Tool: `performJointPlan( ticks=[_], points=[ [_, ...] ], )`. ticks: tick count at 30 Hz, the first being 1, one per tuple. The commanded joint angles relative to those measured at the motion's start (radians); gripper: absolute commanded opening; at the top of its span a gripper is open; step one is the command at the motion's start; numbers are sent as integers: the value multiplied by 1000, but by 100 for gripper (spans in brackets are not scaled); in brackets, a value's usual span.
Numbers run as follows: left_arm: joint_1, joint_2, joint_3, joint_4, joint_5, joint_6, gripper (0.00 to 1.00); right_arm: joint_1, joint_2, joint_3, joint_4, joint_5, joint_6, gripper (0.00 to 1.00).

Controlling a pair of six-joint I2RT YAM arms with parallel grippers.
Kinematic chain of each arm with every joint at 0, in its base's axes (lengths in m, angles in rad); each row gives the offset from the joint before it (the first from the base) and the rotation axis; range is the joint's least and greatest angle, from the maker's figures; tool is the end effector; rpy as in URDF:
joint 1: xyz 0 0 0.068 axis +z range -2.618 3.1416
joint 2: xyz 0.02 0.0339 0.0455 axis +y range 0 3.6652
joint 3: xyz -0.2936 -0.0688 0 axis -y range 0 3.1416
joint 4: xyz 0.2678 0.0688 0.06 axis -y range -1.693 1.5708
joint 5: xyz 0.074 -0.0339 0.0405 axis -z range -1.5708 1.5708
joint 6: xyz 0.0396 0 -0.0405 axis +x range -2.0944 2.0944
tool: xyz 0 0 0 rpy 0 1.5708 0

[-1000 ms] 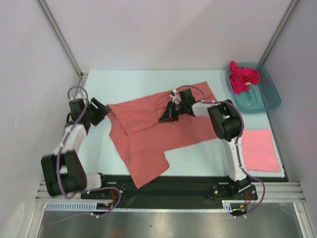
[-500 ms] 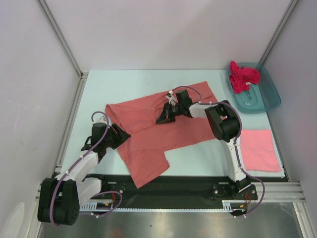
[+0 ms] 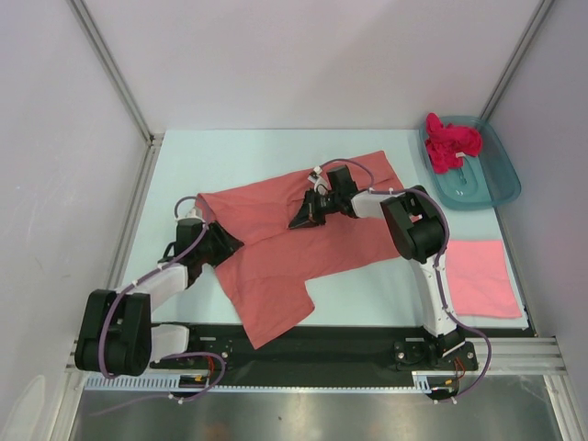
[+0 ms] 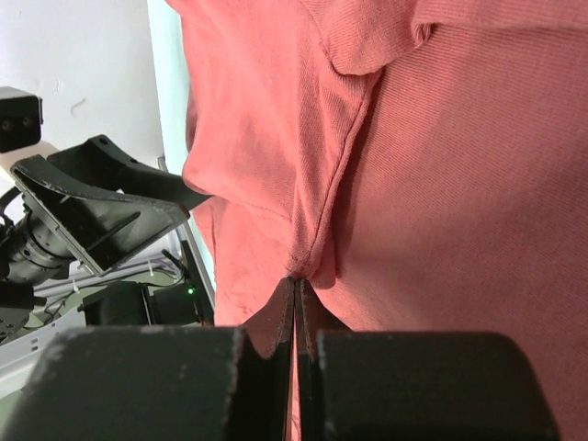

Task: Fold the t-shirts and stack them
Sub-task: Fold the tshirt

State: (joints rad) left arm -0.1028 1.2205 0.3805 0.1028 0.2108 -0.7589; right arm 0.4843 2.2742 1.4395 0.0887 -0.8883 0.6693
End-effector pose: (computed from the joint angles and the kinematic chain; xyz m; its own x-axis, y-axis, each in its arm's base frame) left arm 0.2241 -0.0314 0.1541 -0.6603 -0.6083 -0.4404 -0.2755 0.7417 -0.6115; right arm 0.4343 0.2632 0.1121 -0.9662 -0.0661 -0.2492 -0.2532 0.4257 0.8687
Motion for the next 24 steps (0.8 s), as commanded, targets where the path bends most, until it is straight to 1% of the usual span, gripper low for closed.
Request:
performJointPlan(
  ticks=[1, 8, 13, 16, 17, 19, 20, 22, 23, 24],
  points=[
    [-6, 23, 63, 71, -17, 33, 57, 0, 7, 4, 36, -26, 4, 0],
    [-8, 97, 98, 93, 30, 40, 55, 0, 18, 9, 43, -29, 10, 0],
    [-6, 191, 113, 113, 82, 35, 54, 2, 24, 9, 59, -32, 23, 0],
    [-8, 183, 109, 130, 91, 27, 41, 4, 19, 9, 54, -35, 15, 0],
    [-8, 174, 109, 130, 93, 24, 35, 2, 19, 9, 48, -34, 12, 0],
    [-6, 143, 109, 117, 98, 13, 29, -3, 16, 7, 43, -31, 9, 0],
    [-6, 131, 107, 107, 99, 9, 21, -4, 16, 12, 43, -31, 6, 0],
    [-6, 108, 107, 84, 114, -3, 13, -7, 16, 19, 36, -31, 4, 0],
    [-6, 88, 106, 66, 117, -8, 4, -7, 15, 28, 25, -29, 0, 0],
    [-6, 79, 104, 54, 122, -10, 0, -7, 13, 32, 20, -28, -4, 0]
  ],
)
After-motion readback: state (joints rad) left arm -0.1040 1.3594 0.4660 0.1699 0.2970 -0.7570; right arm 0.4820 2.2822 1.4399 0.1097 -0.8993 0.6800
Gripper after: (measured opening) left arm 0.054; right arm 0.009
